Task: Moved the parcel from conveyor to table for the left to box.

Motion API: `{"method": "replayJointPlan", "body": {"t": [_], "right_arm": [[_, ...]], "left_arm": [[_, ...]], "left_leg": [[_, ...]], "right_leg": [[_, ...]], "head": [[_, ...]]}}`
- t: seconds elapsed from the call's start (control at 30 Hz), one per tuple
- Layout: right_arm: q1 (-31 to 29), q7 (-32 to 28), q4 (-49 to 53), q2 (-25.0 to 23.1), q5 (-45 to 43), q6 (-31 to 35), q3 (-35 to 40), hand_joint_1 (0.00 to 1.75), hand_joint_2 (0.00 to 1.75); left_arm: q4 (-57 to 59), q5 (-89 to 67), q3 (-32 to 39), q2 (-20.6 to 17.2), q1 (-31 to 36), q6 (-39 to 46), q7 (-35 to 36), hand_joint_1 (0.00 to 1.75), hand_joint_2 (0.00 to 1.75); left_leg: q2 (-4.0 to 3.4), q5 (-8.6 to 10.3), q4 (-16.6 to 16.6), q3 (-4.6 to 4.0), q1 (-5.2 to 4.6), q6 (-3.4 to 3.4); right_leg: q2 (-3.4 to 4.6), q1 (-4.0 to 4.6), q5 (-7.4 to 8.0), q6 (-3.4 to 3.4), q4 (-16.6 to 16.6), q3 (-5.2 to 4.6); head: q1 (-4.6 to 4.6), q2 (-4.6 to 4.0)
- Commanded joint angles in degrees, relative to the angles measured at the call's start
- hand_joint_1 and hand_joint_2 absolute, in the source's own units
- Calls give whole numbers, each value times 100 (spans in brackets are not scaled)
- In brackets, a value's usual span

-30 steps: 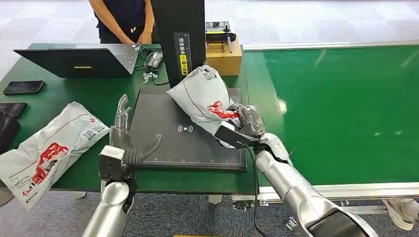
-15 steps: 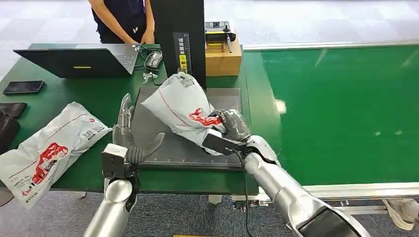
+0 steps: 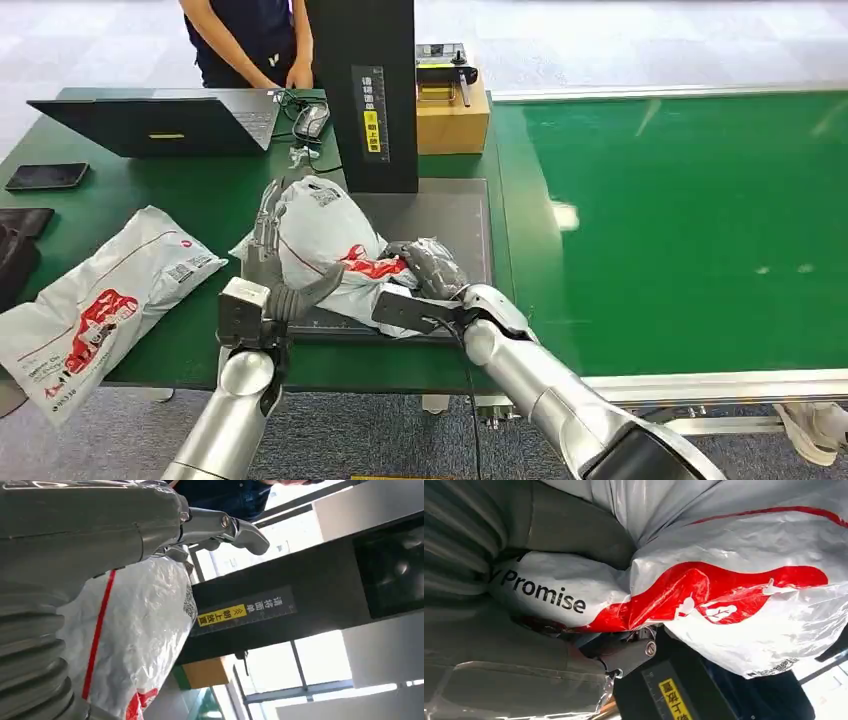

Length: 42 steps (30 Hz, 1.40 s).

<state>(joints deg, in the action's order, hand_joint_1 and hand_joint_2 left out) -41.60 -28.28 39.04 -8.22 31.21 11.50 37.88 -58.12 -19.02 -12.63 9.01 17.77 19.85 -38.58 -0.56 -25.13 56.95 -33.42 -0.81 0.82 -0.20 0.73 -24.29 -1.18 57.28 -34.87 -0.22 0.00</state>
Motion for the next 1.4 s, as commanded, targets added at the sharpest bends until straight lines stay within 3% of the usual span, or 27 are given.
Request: {"method": "replayJointPlan", "body": {"t": [0.03,0.07,0.1,0.13,0.2,0.23,0.3,0.37,0.4,0.43,0.47,0.8,0.97,1.03,1.13,1.23,1.4], "right_arm": [[-120,371,-201,57,259,210,139,138,175],[-127,467,-194,72,326,248,143,58,175],[-146,701,-209,82,438,376,139,26,175],[-163,903,-224,85,588,550,168,28,175],[-183,1145,-293,62,650,610,82,59,175],[-198,1228,-327,65,680,671,62,103,175],[-250,1441,-436,88,914,969,74,164,175],[-260,1491,-469,93,920,988,39,168,175],[-258,1522,-501,84,856,951,-54,119,175],[-249,1524,-508,92,868,996,-71,119,175],[-256,1522,-539,85,865,980,-73,0,175],[-149,1500,-512,183,823,1361,-315,0,175],[-19,1186,-332,229,579,1478,-484,0,175],[214,559,111,315,371,1944,-621,0,175],[451,-111,675,392,-191,2000,-769,0,175],[665,-287,1203,443,-534,2011,-835,0,175],[1121,-799,2155,577,-1739,1156,-960,0,175]], "left_arm": [[421,-33,-82,-41,194,-26,58,0,175],[383,-41,-78,-46,176,-16,80,0,175],[313,-41,-57,-51,139,9,116,0,175],[244,-53,-43,-55,97,20,147,0,175],[145,-96,-12,-55,27,43,208,0,175],[132,-103,-7,-55,13,49,215,0,175],[127,-124,8,-44,-9,76,233,0,175],[144,-131,7,-39,-10,87,232,0,175],[186,-134,1,-38,12,92,226,0,175],[209,-134,0,-33,23,101,222,0,175],[231,-133,-3,-30,33,105,215,0,175],[550,-20,-100,-53,162,164,52,0,175],[618,34,-135,-57,149,193,-8,0,175],[650,58,-158,-42,174,173,-43,0,175],[719,105,-167,-23,259,199,-74,0,175],[701,112,-158,-38,268,249,-84,0,175],[624,115,-148,-98,221,301,-101,0,175]], "left_leg": [[17,-4,-15,34,6,-21],[13,-3,-9,21,4,-14],[14,-3,-12,26,5,-17],[15,-5,-10,30,6,-20],[10,-3,-8,21,4,-15],[11,-4,-11,27,5,-17],[8,-4,-8,22,2,-14],[8,-4,-5,17,3,-12],[7,-3,-2,11,2,-9],[10,-4,-4,16,3,-11],[13,-5,-8,23,5,-15],[24,-1,-12,28,6,-18],[24,-1,-15,30,5,-16],[23,-2,-10,25,4,-14],[31,-2,-9,23,7,-14],[26,-4,-6,22,5,-15],[18,-2,-2,9,4,-9]], "right_leg": [[-7,1,-8,18,-14,37],[-6,0,-6,12,-9,23],[-6,1,-6,14,-12,28],[-6,1,-8,17,-11,32],[-3,1,-5,13,-8,22],[-3,0,-6,16,-12,29],[-1,-1,-6,14,-7,21],[-2,-1,-6,13,-6,19],[-3,0,-5,9,-3,11],[-4,0,-6,12,-5,17],[-5,1,-8,16,-9,26],[-15,1,-7,17,-14,33],[-16,1,-7,16,-17,35],[-15,0,-8,15,-11,29],[-23,3,-9,15,-13,30],[-18,1,-10,16,-10,28],[-13,2,-6,10,-5,13]], "head": [[0,0],[0,0],[0,0],[0,0],[0,0],[0,0],[0,0],[-2,0],[0,0],[0,0],[0,0],[0,0],[0,0],[0,0],[0,0],[0,0],[0,0]]}}
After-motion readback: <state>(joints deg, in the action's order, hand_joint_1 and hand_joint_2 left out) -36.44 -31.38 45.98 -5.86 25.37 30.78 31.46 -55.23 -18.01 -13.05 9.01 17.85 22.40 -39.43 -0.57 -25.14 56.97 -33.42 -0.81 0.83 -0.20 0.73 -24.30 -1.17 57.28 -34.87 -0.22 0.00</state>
